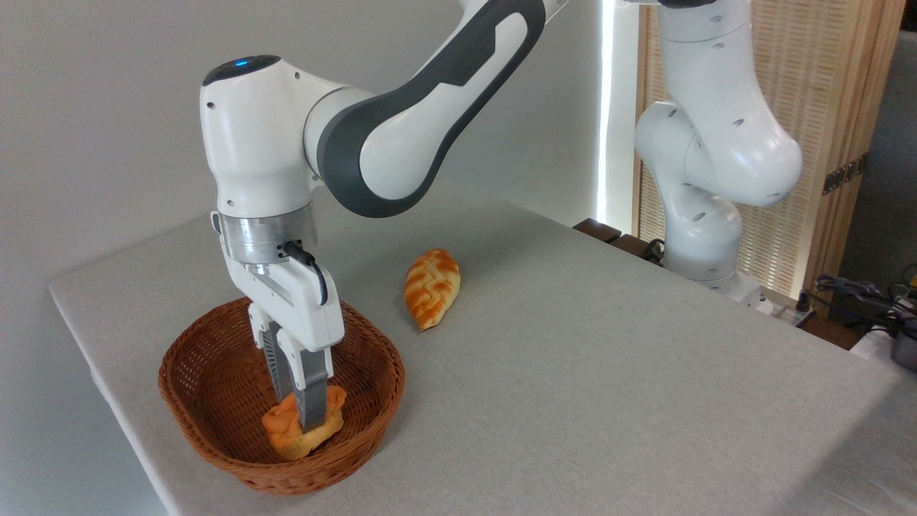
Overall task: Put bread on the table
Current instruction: 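Lift the held roll out of the basket and carry it beside the croissant, then lower the roll onto the table, open the gripper and raise it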
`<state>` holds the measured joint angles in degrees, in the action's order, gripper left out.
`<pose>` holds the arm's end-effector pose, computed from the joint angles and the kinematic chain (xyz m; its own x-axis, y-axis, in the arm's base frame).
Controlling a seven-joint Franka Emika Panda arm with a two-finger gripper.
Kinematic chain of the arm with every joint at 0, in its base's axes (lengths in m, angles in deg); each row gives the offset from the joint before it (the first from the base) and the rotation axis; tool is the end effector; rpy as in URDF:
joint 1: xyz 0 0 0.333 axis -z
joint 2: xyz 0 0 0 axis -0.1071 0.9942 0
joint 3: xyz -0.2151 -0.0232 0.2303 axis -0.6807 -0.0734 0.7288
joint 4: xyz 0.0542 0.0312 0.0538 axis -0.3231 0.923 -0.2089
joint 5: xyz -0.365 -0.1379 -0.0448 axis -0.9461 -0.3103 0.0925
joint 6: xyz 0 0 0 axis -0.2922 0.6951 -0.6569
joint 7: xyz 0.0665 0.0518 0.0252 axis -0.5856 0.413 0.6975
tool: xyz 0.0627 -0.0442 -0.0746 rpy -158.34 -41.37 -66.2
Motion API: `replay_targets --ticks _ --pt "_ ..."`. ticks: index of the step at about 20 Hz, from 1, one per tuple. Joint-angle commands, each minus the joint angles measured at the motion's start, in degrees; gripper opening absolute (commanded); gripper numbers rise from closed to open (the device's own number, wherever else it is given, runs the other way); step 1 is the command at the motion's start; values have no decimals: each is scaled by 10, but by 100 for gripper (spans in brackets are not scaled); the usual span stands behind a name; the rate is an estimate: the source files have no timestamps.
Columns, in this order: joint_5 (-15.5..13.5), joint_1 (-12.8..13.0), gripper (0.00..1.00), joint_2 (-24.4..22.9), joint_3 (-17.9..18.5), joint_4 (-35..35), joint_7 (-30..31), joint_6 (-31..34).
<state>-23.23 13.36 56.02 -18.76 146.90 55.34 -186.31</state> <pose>0.6276 -0.0861 0.4301 0.6996 -0.7106 0.0747 -0.6956 -0.7012 -0.1564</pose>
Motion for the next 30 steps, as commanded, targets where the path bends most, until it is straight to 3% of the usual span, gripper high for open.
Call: replay_targets --ticks 1,4,8,10,14,15,18,20,21,22,23,24,25,27,30 --pt "-8 -4 0 -5 -1 0 1 -8" --pt "-20 -4 0 -14 -1 -2 1 -8" --pt "-93 -4 0 -71 4 -15 -1 29" --pt "-115 -4 0 -114 7 -12 -6 76" --pt "-116 -4 0 -205 19 40 -100 200" --pt "-116 -4 5 -236 21 74 -122 219" --pt "-111 -2 7 -312 22 182 -180 236" --pt "-105 9 10 -314 21 219 -186 236" --pt "-98 12 21 -309 21 230 -187 233" --pt "-90 16 24 -303 20 242 -187 229" --pt "-83 21 37 -301 21 250 -187 227" --pt "-78 22 70 -299 20 252 -186 227" --pt "-77 22 82 -296 20 251 -185 227" --pt "-76 29 90 -293 20 252 -185 224" --pt "-72 30 91 -277 21 258 -184 196"
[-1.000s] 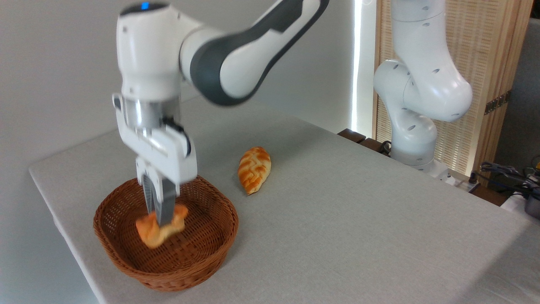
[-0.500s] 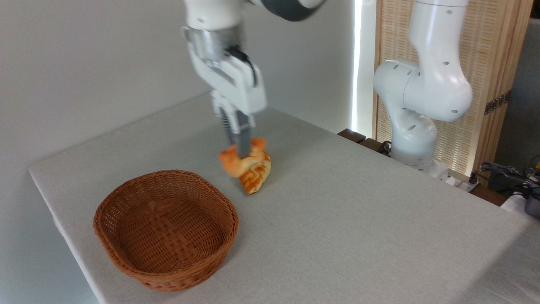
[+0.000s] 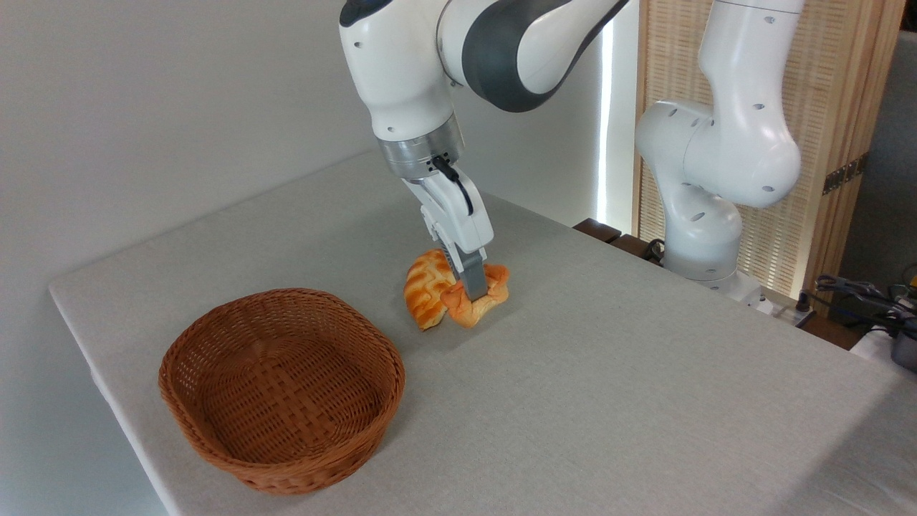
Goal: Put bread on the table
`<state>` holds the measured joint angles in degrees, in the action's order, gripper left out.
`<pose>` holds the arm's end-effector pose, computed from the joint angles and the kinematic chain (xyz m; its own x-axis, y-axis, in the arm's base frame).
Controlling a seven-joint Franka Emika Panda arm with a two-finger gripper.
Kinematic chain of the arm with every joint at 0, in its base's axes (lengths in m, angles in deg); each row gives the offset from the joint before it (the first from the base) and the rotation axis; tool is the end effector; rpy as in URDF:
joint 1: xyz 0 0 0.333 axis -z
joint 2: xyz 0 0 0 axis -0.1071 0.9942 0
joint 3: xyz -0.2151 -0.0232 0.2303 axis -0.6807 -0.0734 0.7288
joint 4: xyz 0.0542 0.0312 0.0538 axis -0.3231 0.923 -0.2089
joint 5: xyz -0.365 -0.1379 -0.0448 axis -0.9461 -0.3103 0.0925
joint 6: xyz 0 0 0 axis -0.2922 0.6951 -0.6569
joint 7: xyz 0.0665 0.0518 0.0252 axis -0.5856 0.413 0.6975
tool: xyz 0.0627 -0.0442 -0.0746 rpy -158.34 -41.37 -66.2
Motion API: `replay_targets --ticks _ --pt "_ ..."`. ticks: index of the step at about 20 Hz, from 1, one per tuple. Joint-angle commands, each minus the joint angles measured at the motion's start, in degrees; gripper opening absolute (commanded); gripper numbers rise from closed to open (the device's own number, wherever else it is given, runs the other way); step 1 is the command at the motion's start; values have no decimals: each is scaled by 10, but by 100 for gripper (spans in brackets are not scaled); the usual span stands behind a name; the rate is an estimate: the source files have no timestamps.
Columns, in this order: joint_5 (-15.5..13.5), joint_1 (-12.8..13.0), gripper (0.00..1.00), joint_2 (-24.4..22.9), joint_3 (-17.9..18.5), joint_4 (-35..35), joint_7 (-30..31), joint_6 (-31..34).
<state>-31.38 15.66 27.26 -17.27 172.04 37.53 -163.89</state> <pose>0.4397 -0.0729 0.4625 0.4927 -0.8666 -0.0789 -0.8516 -0.4989 0.1609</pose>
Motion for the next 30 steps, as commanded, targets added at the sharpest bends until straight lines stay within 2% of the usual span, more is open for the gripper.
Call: replay_targets --ticks 1,3,5,6,9,12,15,17,19,21,23,24,27,30 --pt "18 8 91 17 6 9 -6 -35" --pt "37 8 93 22 6 16 -5 -44" --pt "42 8 97 24 6 16 -2 -44" --pt "42 8 100 23 7 15 -2 -43" --pt "43 7 100 19 8 9 2 -43" --pt "43 7 100 16 26 -4 7 -40" --pt "42 4 100 16 27 -66 16 -31" --pt "41 2 100 16 26 -132 65 -18" --pt "33 1 100 22 27 -193 93 -12" --pt "18 -37 100 39 20 -230 95 -12" --pt "-50 -67 100 62 17 -264 96 -3" --pt "-73 -77 100 77 16 -286 95 10" --pt "-76 -80 100 150 8 -384 95 84" --pt "-72 -81 100 175 -11 -390 93 88"
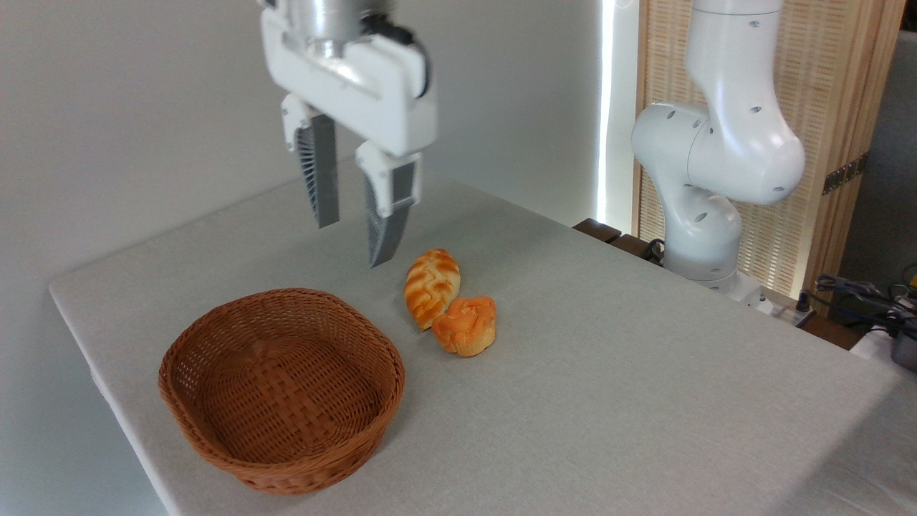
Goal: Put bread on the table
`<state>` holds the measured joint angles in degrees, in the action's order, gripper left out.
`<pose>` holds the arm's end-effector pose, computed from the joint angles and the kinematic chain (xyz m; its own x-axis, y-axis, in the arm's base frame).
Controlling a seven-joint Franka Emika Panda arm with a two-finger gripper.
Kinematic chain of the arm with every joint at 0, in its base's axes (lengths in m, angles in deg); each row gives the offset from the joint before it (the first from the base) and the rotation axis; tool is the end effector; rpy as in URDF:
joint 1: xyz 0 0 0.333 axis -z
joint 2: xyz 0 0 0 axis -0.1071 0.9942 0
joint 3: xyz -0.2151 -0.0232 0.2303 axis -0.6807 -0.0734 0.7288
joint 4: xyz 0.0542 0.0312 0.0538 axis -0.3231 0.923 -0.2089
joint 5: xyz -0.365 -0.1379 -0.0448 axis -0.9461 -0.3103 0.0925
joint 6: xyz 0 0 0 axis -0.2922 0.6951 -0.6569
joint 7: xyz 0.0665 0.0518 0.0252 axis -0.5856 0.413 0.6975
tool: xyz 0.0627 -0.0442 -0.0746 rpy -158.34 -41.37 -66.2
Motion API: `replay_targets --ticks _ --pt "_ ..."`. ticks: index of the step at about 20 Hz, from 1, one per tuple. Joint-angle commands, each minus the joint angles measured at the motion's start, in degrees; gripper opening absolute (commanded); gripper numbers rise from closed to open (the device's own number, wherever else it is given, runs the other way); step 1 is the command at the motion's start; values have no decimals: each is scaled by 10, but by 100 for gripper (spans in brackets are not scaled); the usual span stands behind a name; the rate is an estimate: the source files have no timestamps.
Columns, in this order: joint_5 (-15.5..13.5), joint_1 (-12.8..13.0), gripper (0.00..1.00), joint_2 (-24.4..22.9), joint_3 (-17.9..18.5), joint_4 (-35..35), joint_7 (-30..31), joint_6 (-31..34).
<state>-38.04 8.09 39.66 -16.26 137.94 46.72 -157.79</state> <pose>0.5468 -0.0183 0.6282 0.7321 -0.6583 0.1751 -0.6745 -0.7365 0.0510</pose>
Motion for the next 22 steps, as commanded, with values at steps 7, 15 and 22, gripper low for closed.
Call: replay_targets --ticks 7,15,22 --pt "7 -5 100 51 -37 -48 3 50" --pt "57 -21 100 51 -62 -56 27 52" --pt "58 -21 100 52 -61 -55 23 51"
